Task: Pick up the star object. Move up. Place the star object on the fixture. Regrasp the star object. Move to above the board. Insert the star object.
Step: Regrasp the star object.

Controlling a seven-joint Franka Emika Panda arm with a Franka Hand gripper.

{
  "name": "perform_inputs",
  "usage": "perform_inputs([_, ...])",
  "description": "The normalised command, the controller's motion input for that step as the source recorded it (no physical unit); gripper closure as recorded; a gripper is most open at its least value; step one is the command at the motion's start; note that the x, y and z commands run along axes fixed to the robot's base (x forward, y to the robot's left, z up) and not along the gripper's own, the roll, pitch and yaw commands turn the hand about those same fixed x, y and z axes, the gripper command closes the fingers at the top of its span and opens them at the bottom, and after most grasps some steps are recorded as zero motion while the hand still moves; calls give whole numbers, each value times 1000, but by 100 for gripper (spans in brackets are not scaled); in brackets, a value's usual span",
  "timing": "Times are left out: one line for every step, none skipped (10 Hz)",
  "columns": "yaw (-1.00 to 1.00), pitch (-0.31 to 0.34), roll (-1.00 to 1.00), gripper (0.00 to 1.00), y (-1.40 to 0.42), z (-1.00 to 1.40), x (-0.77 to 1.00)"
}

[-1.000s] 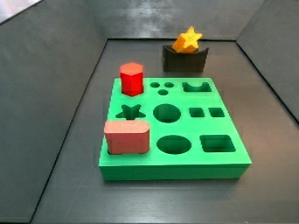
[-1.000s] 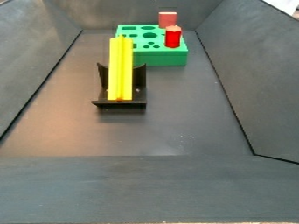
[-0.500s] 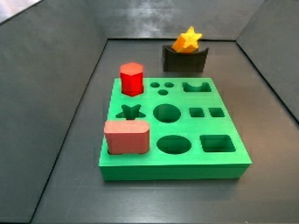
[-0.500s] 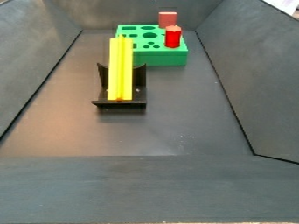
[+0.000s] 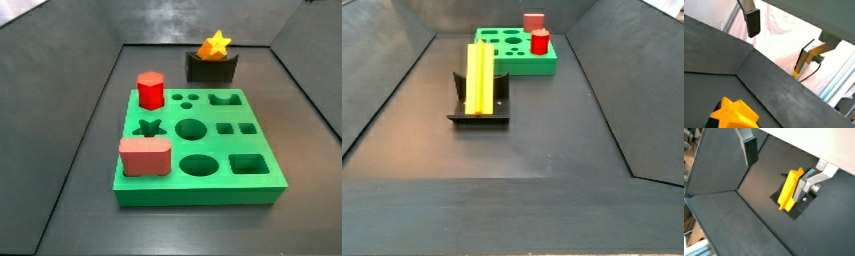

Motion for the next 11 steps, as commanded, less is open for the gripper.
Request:
perform_inputs([189, 90, 240, 0, -34, 6, 87])
perform_inputs([101, 72, 211, 0, 50, -1000, 30])
perform_inputs([103, 48, 201, 0, 49, -1000, 31])
perform_inputs([104, 17, 173, 0, 44, -1000, 39])
perform_inputs([104, -7, 130, 0, 40, -1000, 47])
perform_inputs([95, -34, 85, 0, 36, -1000, 61])
perform_inputs([84, -49, 67, 0, 34, -1000, 72])
perform_inputs([67, -56, 67, 0, 30, -1000, 81])
perform_inputs([47, -60, 76, 0, 24, -1000, 97])
perform_inputs([33, -57, 75, 0, 20, -1000, 112])
perform_inputs([26, -48, 74, 0, 15, -927, 112])
